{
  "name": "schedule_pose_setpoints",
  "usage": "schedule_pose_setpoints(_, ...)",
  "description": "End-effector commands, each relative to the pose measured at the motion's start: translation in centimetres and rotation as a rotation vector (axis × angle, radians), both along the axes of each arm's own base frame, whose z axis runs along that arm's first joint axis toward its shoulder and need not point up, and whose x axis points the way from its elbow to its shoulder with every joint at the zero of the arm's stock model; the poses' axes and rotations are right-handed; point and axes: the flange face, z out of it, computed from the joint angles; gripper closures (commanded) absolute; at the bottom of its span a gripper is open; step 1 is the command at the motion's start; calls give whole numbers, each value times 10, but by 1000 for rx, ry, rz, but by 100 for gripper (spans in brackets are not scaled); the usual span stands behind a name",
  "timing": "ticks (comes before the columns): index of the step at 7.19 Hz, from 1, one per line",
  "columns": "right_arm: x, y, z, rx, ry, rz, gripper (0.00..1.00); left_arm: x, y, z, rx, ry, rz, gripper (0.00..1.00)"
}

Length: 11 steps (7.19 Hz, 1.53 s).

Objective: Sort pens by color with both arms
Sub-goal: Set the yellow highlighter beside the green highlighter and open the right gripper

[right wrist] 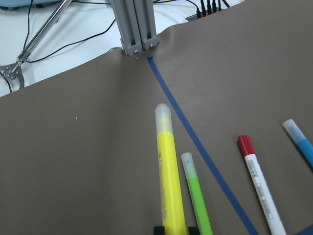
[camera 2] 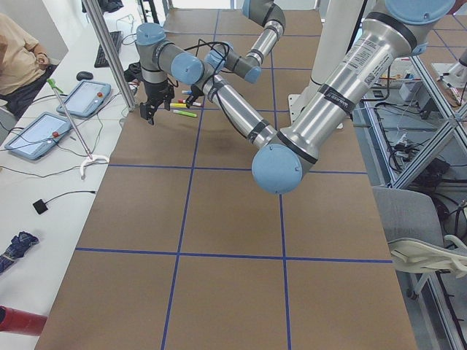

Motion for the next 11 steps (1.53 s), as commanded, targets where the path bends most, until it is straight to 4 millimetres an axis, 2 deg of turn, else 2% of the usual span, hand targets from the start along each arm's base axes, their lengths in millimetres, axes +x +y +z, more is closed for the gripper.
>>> schedule_pose_setpoints(1, -35, 6, 29, 82, 14, 21, 100, -1, 2, 2, -1, 0, 0, 1)
schedule_pose_setpoints(3, -37, 1, 32, 129, 44, -17, 100, -2, 4, 1, 4, 1, 0, 1)
schedule_pose_setpoints(4, -37, -4, 33, 157, 31, -24, 96, -2, 4, 1, 5, 2, 0, 1)
schedule_pose_setpoints(6, -31, -12, 33, 173, 35, -30, 75, -2, 4, 0, 8, 3, 0, 1)
schedule_pose_setpoints(8, -25, -19, 27, 176, 20, -23, 1, -4, 12, 5, 10, 3, 0, 1)
schedule_pose_setpoints(10, -25, -18, 12, 174, -1, -41, 1, -8, 24, 5, 17, 6, -1, 1)
schedule_pose_setpoints(11, -12, -28, -13, 166, -27, -73, 1, -9, 26, 8, 17, 6, 0, 1)
